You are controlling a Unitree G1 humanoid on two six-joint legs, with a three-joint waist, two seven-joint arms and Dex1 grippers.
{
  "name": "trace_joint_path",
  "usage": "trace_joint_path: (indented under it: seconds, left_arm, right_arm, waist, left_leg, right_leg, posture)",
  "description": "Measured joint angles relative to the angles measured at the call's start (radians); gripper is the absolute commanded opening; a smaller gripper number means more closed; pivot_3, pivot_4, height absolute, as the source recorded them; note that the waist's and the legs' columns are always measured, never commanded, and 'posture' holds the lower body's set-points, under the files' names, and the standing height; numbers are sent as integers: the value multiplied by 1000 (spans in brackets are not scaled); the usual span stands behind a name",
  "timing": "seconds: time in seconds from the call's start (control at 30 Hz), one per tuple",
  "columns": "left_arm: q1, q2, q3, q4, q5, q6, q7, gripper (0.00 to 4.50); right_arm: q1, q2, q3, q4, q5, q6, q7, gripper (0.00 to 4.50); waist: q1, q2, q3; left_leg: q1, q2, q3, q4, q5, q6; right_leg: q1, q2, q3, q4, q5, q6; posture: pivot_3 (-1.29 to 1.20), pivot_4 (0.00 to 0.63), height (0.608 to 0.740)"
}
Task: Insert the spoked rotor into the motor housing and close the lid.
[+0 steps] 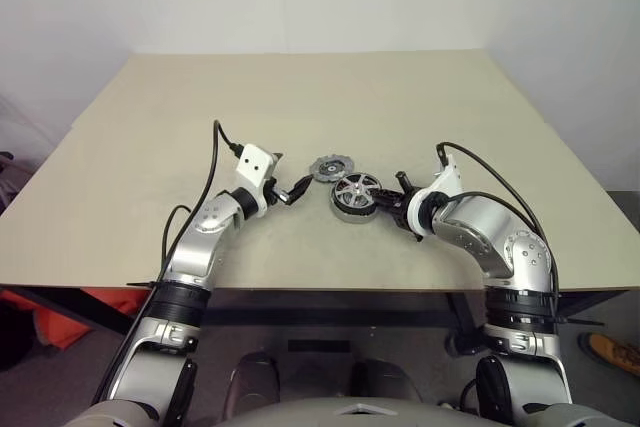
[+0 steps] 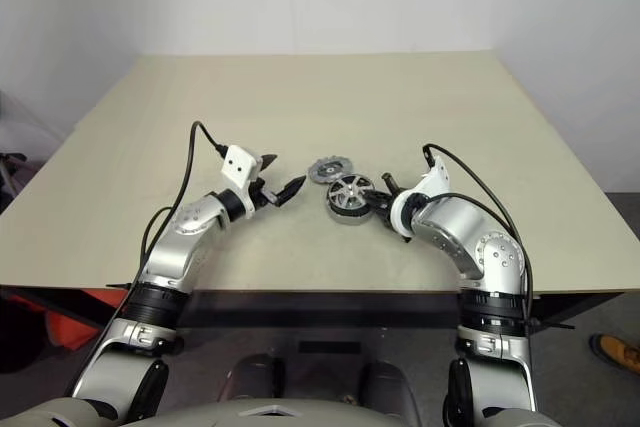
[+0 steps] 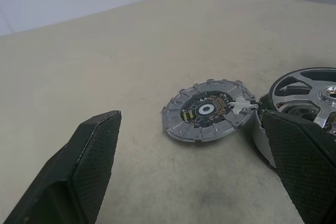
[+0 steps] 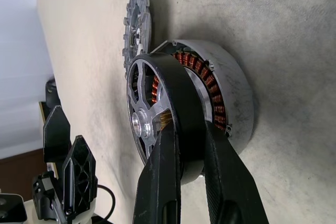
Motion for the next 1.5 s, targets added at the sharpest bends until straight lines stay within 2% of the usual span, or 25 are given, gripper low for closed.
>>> trace_joint_path:
  seconds: [0.5, 0.7, 1.1, 1.2, 1.3, 1.5]
  left_arm:
    - [4, 0, -1, 0, 1, 0, 1, 4500]
    - [4, 0, -1, 0, 1, 0, 1, 4500]
    - [4, 0, -1, 19, 2, -1, 0, 4500]
    - [4, 0, -1, 22, 2, -2, -1, 4500]
    - [4, 0, -1, 23, 2, -3, -1, 4500]
    - [-3, 0, -2, 29, 4, -5, -1, 4500]
  right_arm:
    - [0, -24, 42, 1, 2, -44, 28, 323]
    - [-5, -37, 50, 0, -23, -45, 70, 2222]
    - [-41, -111, 60, 0, -170, -26, 193, 2222]
    - [-56, -145, 70, -2, -267, -19, 262, 2222]
    - [-75, -203, 109, -40, -425, -18, 429, 2222]
    - [-127, -406, 430, -169, -970, -142, 936, 2222]
  waist:
    - [0, 0, 0]
    - [1, 0, 0]
    - [2, 0, 0]
    - [3, 0, 0]
    - [2, 0, 0]
    - [8, -2, -1]
  left_leg:
    - [-7, 0, 0, 1, 0, 0]
    - [-8, 0, 0, 2, 0, 0]
    - [-9, 0, 0, 3, 0, 0]
    - [-9, 0, -1, 3, 0, 0]
    - [-10, 0, -1, 3, 0, 0]
    - [-10, 0, -1, 4, 0, 0]
  right_leg:
    - [-6, 0, 0, 1, 1, 1]
    - [-6, 0, 0, 1, 1, 1]
    - [-6, 0, 0, 1, 1, 1]
    - [-6, 0, 0, 2, 1, 1]
    - [-6, 0, 0, 2, 1, 1]
    - [-5, 0, 0, 2, 1, 1]
  posture:
    - [0, 0, 740]
    - [0, 0, 740]
    - [0, 0, 740]
    - [0, 0, 740]
    - [0, 0, 740]
    - [0, 0, 740]
